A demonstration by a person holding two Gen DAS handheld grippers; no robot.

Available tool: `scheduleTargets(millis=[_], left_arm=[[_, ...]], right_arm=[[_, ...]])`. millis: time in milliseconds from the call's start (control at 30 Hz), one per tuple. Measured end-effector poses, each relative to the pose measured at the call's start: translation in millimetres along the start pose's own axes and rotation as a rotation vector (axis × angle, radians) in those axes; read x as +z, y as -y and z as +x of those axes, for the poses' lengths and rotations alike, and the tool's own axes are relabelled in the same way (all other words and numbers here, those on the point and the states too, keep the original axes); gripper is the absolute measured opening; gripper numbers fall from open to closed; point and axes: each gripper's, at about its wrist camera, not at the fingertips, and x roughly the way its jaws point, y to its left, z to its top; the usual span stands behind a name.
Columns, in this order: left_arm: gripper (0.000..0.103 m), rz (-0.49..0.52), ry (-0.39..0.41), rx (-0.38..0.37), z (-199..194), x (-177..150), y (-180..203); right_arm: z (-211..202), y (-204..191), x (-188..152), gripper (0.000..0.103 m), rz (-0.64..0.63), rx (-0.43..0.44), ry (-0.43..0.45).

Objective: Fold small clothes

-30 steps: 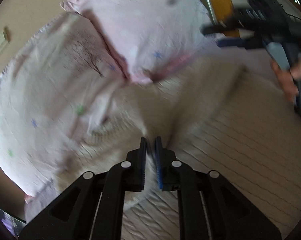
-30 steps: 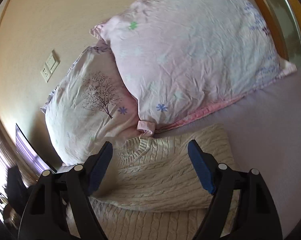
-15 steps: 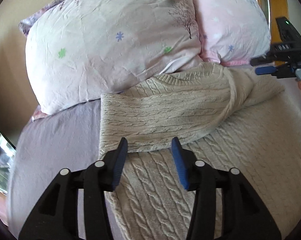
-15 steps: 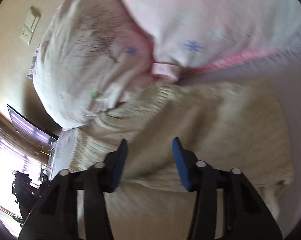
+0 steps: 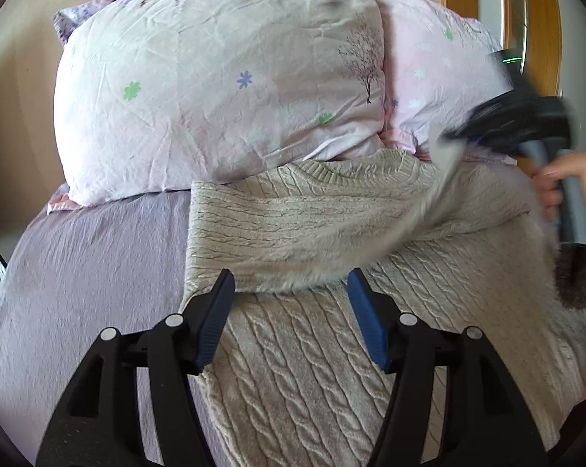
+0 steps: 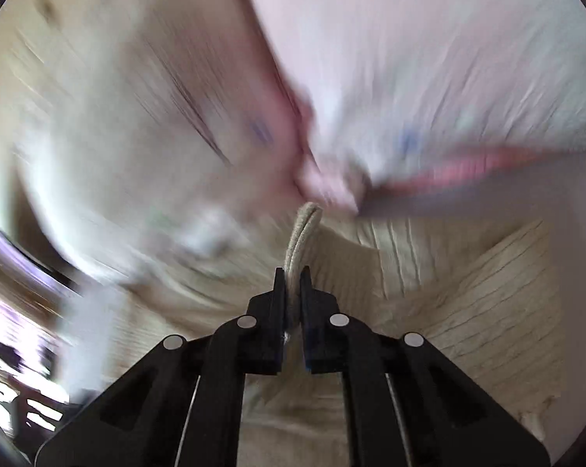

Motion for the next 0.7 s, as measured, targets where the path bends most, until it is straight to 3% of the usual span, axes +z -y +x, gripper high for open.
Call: scheduleTargets(millis=[67,100,200,267,400,533,700], left_arm=[[0.06,-0.016,0.005,-0.008,-4.1,-1.7,-3.0],[0.06,-0.025,0.007,-0.013,-7.1,-2.9,-4.4],[0.06,-0.07,0.0,-0.053,-22.6,-10.9,-12.8],[0.061,-0.115,-0.023,-0.104,-33.7,-19.0,-21.9],[0.064,-0.249,-0.105,-0.223,-58.8,-50.4,-45.5],[0.064,-0.406,-0.168,-0.35,-81.8,-89.5,-60.7],[0.062,-0.419,-0.219,-0.384,-100.5,-119.7,-48.0]], right_arm=[[-52.4,16.4,-13.1,0.008,0.009,0.037,0.135],[-62.3,27.0,-22.4,0.011,0.024,0.007,0.141],[-80.0,79.6,-61.7,0.046,0.122,-0.139,0.05],[-99.6,109.0,-86.7,0.047,0.172,-0.151,0.024],[-143.7,154.9,-141.0,0.054,0.236,-0.049,-0.022],[-161.5,161.9,-183.9,0.054,0.256,0.062,-0.101],[-179.7,148.6,-217.3,0.054,0.21,0.166,-0.175]])
